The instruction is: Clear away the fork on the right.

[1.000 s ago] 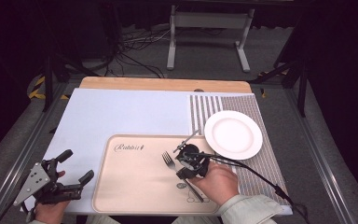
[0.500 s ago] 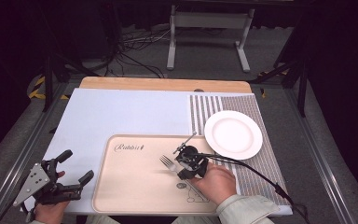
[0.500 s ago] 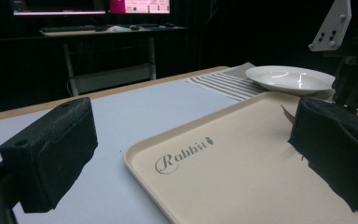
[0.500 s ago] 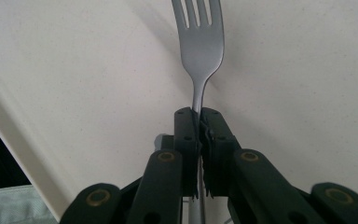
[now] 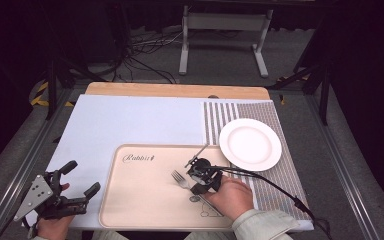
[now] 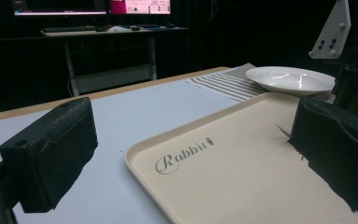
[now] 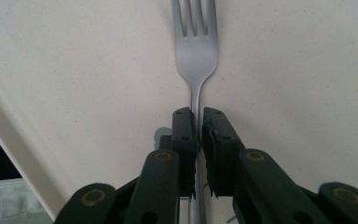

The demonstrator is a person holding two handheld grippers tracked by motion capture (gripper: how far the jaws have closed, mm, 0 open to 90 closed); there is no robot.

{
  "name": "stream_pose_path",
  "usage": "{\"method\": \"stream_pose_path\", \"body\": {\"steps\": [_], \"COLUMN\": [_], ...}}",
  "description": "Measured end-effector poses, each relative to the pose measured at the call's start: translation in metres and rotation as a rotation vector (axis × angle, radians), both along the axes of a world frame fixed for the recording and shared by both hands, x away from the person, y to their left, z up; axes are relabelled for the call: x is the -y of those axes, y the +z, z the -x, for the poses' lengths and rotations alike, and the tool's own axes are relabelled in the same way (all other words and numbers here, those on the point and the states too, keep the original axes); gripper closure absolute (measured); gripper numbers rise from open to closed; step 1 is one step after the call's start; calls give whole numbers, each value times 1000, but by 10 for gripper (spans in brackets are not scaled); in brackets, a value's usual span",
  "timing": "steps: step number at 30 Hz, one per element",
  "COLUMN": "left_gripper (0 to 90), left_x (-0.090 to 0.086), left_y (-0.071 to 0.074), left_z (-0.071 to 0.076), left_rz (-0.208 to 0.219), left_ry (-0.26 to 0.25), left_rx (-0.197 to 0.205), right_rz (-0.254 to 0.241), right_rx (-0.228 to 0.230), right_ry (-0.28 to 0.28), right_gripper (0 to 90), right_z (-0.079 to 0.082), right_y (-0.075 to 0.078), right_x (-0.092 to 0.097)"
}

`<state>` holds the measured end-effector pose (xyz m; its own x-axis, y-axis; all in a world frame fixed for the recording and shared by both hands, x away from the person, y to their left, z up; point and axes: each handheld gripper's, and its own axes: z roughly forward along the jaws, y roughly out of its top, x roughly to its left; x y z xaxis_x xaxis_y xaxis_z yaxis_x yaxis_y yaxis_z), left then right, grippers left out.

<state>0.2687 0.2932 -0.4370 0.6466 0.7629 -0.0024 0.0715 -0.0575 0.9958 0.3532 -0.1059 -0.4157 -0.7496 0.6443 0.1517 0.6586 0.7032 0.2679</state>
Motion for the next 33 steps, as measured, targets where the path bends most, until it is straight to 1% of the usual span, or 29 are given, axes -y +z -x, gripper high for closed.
{"method": "stream_pose_path", "body": {"steps": [1, 2, 3, 4, 5, 6, 7, 8, 9, 10, 11, 14, 15, 16, 19, 20, 23, 26, 28, 30, 31, 33], "left_gripper": [13, 13, 13, 13, 13, 13, 13, 13, 13, 13, 13, 13, 13, 13, 13, 13, 13, 13, 13, 13, 13, 14], "left_x": [0, 0, 0, 0, 0, 0, 0, 1, 1, 1, 1, 1, 1, 1, 1, 0, 0, 0, 0, 0, 0, 0], "left_y": [0, 0, 0, 0, 0, 0, 0, 0, 0, 0, 0, 0, 0, 0, -1, -1, -1, -1, -1, -1, -1, -1], "left_z": [0, 0, 0, 0, 0, 0, 0, 0, 0, 0, 0, 0, 0, 0, 0, 0, 0, 0, 0, -1, -1, -1], "left_rz": [1, 1, 0, 0, 1, 1, 0, 0, -2, -2, -2, -5, -5, -3, 2, 2, 0, 1, 1, 0, -1, -4], "left_ry": [0, 0, 1, 1, 1, 1, 1, 2, 1, 0, 0, -1, -1, -1, 1, 1, 1, 3, 3, 3, 3, 6], "left_rx": [-1, -1, -1, -1, 0, 0, 0, -1, -2, -1, -1, -3, -3, -3, -1, -1, -3, -4, -4, -6, -6, -6], "right_rz": [1, -1, -11, -12, -24, -41, -48, -68, -104, -122, -145, -170, -174, -186, -185, -188, -173, -165, -148, -135, -133, -134], "right_rx": [0, 9, 6, 19, 29, 41, 55, 87, 117, 139, 172, 299, 318, 328, 328, 323, 320, 313, 323, 315, 306, 301], "right_ry": [-2, 1, 7, 8, 15, 27, 34, 83, 142, 168, 202, 309, 322, 343, 351, 358, 370, 375, 380, 387, 383, 396], "right_gripper": [808, 799, 785, 773, 772, 784, 813, 883, 900, 900, 900, 900, 900, 900, 900, 900, 900, 900, 900, 900, 900, 900], "right_z": [1, 1, 1, 2, 2, 3, 4, 5, 7, 8, 10, 14, 15, 14, 12, 9, 4, 3, 2, 1, 1, 1], "right_y": [1, 2, 3, 4, 5, 7, 8, 10, 11, 12, 14, 16, 16, 15, 12, 9, 1, -4, -7, -12, -13, -16], "right_x": [-1, -1, -1, -1, -1, -1, -2, -2, -3, -4, -6, -10, -11, -13, -15, -16, -19, -21, -22, -23, -23, -24]}}
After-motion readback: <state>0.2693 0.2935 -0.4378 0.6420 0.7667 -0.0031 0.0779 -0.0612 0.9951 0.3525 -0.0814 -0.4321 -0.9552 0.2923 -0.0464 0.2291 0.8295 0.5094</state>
